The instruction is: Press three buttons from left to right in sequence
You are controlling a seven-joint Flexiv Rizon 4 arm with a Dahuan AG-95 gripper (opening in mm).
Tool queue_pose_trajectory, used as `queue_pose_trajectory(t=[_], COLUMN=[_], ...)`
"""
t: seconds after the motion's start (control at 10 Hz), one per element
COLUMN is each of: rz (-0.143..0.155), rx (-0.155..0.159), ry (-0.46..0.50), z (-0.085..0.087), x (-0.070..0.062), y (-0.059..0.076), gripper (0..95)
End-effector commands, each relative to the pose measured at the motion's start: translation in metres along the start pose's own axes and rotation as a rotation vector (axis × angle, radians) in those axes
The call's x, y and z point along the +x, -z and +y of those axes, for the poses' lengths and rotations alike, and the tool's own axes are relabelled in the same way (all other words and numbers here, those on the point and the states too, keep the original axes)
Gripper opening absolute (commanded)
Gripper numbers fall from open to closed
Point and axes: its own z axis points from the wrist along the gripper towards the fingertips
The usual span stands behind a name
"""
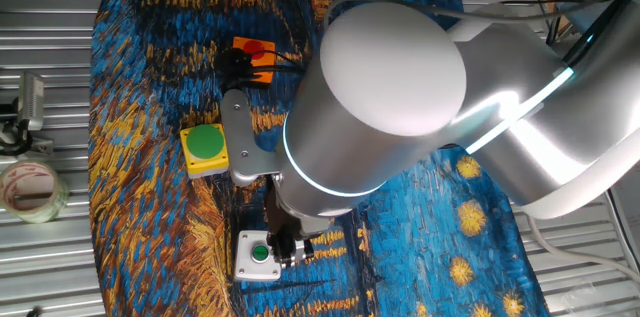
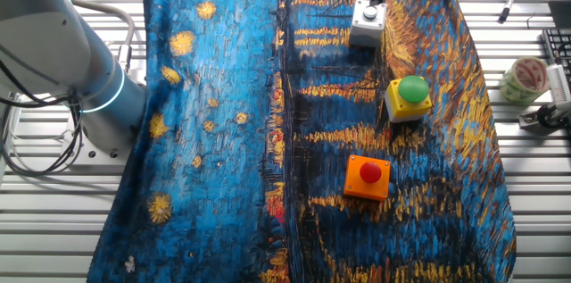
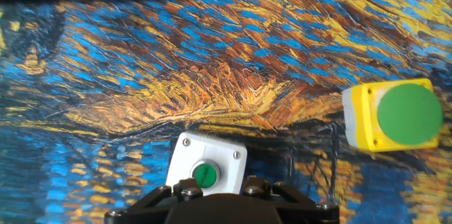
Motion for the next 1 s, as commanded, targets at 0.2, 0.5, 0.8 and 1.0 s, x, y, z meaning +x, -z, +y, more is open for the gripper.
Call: queue_pose_trajectory(t=[0.2, 0.5, 0.8, 1.0], rz=[-0.001, -0.002, 0.008, 0.008], rx=[0.02, 0.007, 0.017, 0.012], ry=[-0.01, -0.029, -0.026, -0.018], z=[0.0005, 0.0007, 0.001, 0.001], x=[-0.0002, -0.0001, 0.0001, 0.0002], y=[-0.0001, 0.0002, 0.0009, 0.0011], gripper=[38.0, 38.0, 38.0, 38.0])
